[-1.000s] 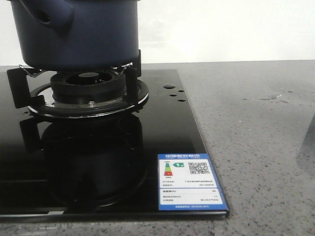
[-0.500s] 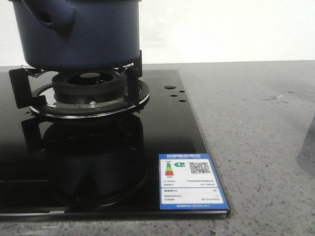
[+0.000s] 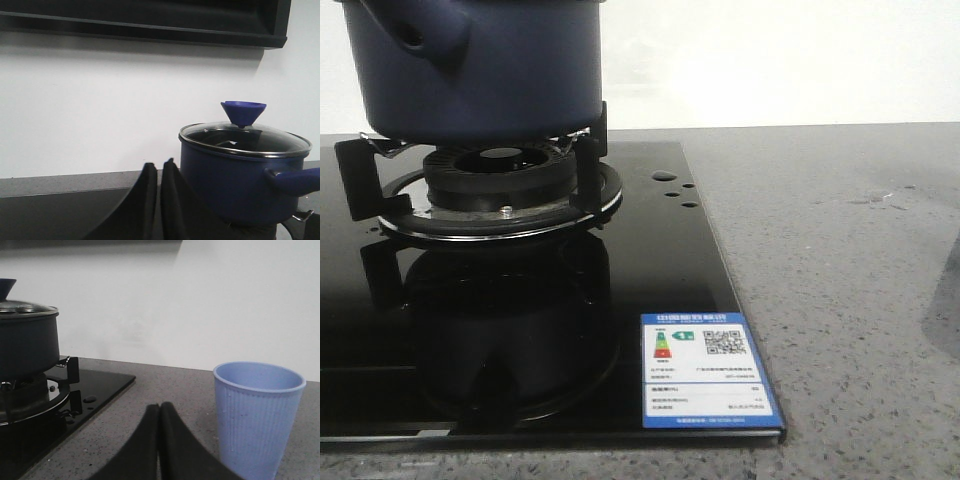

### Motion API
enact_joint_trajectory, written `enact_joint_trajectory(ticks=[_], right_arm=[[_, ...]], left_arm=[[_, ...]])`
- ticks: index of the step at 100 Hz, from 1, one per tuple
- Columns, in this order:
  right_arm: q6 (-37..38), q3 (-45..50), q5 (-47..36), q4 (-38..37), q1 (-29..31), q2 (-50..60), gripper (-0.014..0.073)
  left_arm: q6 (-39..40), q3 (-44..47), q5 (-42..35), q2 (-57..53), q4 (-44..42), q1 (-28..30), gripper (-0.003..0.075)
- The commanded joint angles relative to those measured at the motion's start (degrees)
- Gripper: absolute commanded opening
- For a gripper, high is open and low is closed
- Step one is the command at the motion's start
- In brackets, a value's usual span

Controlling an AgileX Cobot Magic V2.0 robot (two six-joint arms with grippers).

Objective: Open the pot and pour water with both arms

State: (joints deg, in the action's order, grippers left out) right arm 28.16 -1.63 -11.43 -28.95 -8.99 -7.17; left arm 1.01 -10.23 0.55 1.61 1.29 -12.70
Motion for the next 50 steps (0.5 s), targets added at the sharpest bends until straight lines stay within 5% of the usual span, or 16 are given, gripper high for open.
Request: enact_joint_trajectory(ticks=[1,38,50], right_arm=[[-0.7,-1.5,-3.4,0.8,0.3,-0.5,-0.0061],[-0.7,-1.5,-3.4,0.8,0.3,-0.5,-0.0061],[-0.7,-1.5,-3.4,0.8,0.3,-0.5,-0.0061]], left_arm=[[0.2,-1.5,-3.8,0.6,0.5,0.2,-0.0016],[0.2,-1.5,-3.5,0.6,0.0,0.2,-0.0016],[0.2,-1.1,3.2,0.6,-2.3,2.4,-0.0016]])
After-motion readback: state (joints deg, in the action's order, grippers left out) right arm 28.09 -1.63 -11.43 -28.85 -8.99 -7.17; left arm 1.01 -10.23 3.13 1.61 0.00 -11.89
